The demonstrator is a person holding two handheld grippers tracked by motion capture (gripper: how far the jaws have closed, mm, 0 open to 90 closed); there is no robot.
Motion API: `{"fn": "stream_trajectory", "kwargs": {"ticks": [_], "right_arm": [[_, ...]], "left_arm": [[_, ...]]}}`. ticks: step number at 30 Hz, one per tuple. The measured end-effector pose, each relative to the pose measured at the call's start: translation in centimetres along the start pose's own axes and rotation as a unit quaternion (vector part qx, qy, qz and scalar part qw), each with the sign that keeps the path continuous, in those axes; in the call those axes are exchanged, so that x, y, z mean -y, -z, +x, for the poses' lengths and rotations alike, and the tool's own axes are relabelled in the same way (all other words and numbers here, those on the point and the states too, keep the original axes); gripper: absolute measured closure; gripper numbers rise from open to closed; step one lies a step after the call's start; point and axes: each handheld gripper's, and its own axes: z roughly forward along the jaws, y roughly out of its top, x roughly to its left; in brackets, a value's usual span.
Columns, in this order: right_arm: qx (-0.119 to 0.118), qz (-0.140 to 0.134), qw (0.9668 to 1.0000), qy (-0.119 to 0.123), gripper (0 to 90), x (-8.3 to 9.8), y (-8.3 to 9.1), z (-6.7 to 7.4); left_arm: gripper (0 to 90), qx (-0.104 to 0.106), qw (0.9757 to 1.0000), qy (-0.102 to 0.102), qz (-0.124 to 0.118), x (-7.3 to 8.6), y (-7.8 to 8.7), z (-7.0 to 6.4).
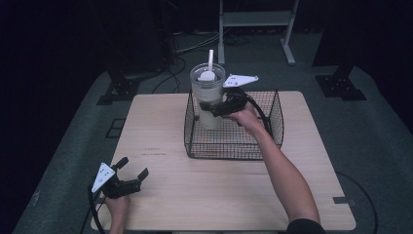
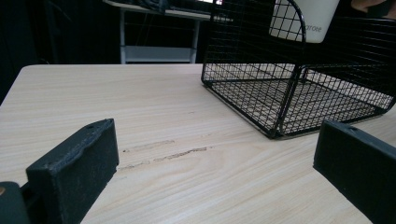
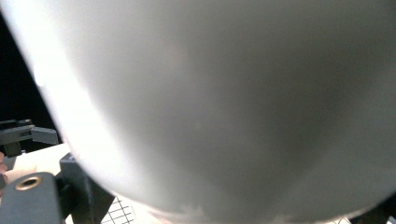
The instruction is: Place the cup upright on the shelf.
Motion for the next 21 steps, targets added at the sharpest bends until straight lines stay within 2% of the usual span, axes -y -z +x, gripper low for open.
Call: {"fn": "stream_trajectory", "kwargs": {"ticks": [10, 13, 21], "right_arm": [[-0.003, 0.014, 0.9997, -0.02, 9.2, 1.7, -1.4, -1.3], [-0.011, 0.016, 0.9994, -0.027, 9.2, 2.2, -1.9, -1.6], [-0.013, 0.032, 0.999, -0.03, 9.3, 3.4, -3.1, -1.9]], "left_arm": [[0.0, 0.001, 1.0, 0.002, -0.002, 0.0, 0.0, 0.0], [0.0, 0.002, 1.0, 0.002, -0.002, 0.0, 0.0, 0.0], [0.0, 0.001, 1.0, 0.002, -0.002, 0.0, 0.0, 0.1]]}}
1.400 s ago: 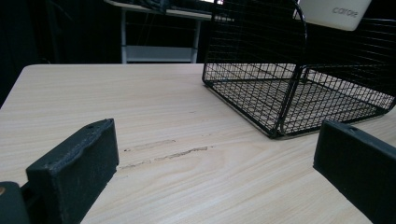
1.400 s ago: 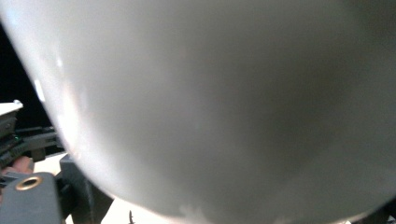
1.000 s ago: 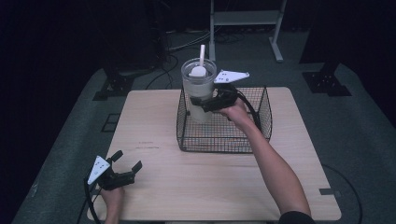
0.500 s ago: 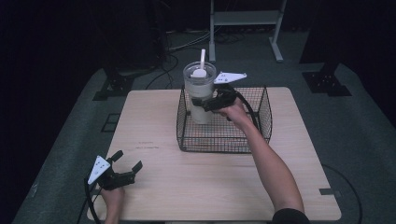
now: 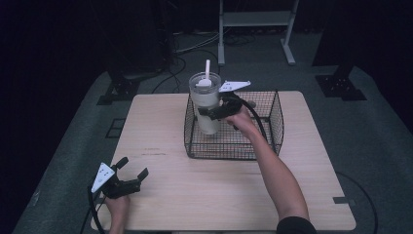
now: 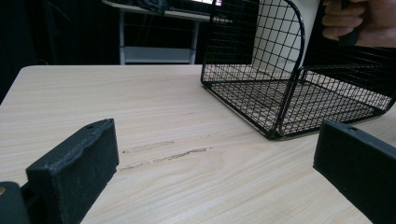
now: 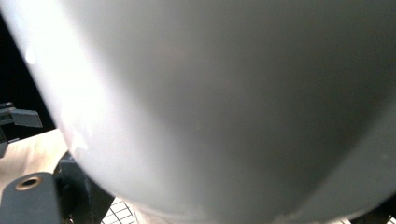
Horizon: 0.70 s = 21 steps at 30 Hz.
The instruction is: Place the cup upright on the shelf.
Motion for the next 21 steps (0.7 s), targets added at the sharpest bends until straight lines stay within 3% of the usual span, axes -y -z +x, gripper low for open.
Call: {"fn": "stream_trajectory", "kwargs": {"ticks": [21], "right_arm": [[0.001, 0.02, 0.9998, -0.004, 9.2, 1.9, -1.7, -0.8]], "left_arm": [[0.0, 0.002, 1.0, 0.001, -0.001, 0.0, 0.0, 0.0]]}}
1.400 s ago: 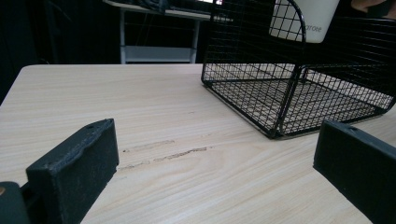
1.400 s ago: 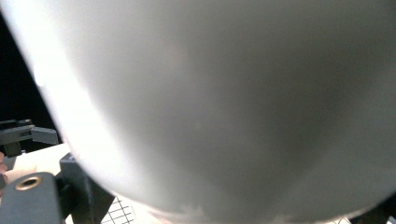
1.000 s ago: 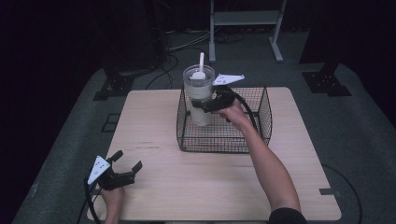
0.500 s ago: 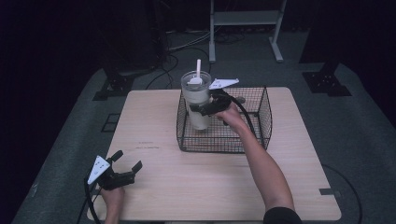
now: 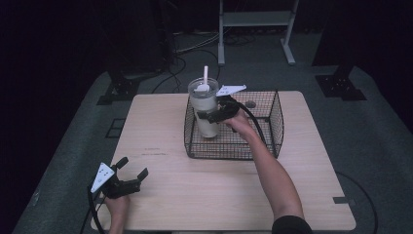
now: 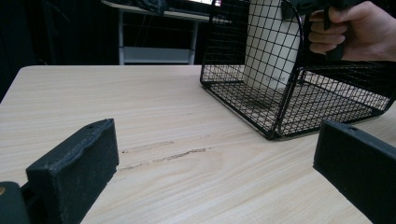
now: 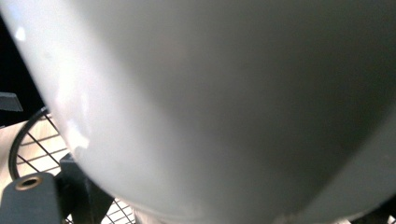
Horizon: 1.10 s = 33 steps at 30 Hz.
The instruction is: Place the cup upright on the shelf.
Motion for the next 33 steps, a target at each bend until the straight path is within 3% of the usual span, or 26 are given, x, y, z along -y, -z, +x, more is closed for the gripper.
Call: {"fn": "stream_trajectory", "kwargs": {"ticks": [6, 14, 19, 22, 25, 33], "right_arm": [[-0.004, 0.006, 1.0, 0.003, 9.2, 0.9, -0.5, -0.2], [-0.002, 0.034, 0.9993, 0.014, 9.2, 1.7, -1.0, -0.4], [-0.012, 0.013, 0.9996, 0.02, 9.0, 2.3, -0.8, -0.7], [-0.016, 0.013, 0.9995, 0.024, 8.9, 2.5, -0.5, -0.8], [-0.021, 0.002, 0.9989, 0.042, 9.0, 3.2, 0.1, -0.7], [-0.015, -0.005, 0.9986, 0.051, 8.9, 3.5, 0.3, -0.4]], "left_arm": [[0.0, 0.001, 1.0, -0.001, -0.001, 0.0, 0.0, 0.0], [0.0, 0.001, 1.0, 0.0, -0.001, 0.0, 0.0, -0.1], [0.0, 0.002, 1.0, -0.001, 0.0, 0.0, 0.0, -0.1], [0.0, 0.001, 1.0, 0.0, 0.001, 0.0, -0.1, -0.1], [0.0, 0.002, 1.0, -0.003, 0.002, 0.0, -0.1, -0.1], [0.0, 0.002, 1.0, -0.003, 0.003, 0.0, -0.1, -0.2]]}}
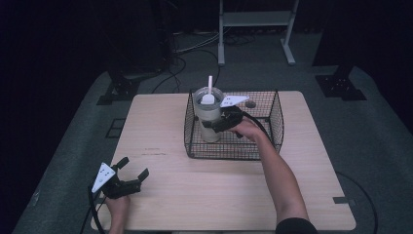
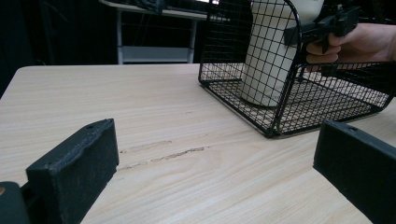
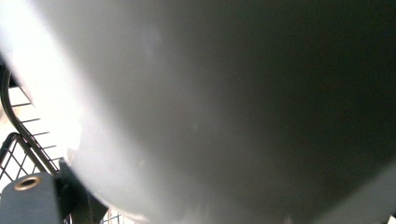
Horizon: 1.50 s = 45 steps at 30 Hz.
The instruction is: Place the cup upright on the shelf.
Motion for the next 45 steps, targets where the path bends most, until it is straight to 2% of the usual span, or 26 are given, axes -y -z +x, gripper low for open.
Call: {"fn": "stream_trajectory", "kwargs": {"ticks": [14, 24, 45], "right_arm": [[0.006, -0.008, 0.9999, 0.003, 8.9, 0.3, 0.3, 0.2], [0.01, -0.006, 0.9999, 0.003, 8.9, 0.4, 0.6, 0.2], [0.017, 0.01, 0.9997, 0.012, 8.6, 0.2, 1.1, 0.4]], "left_arm": [[0.0, -0.001, 1.0, -0.003, 0.003, 0.0, -0.1, -0.1], [0.0, -0.004, 1.0, 0.001, 0.001, 0.0, -0.1, 0.0], [0.0, 0.0, 1.0, 0.001, -0.002, 0.0, 0.0, 0.0]]}}
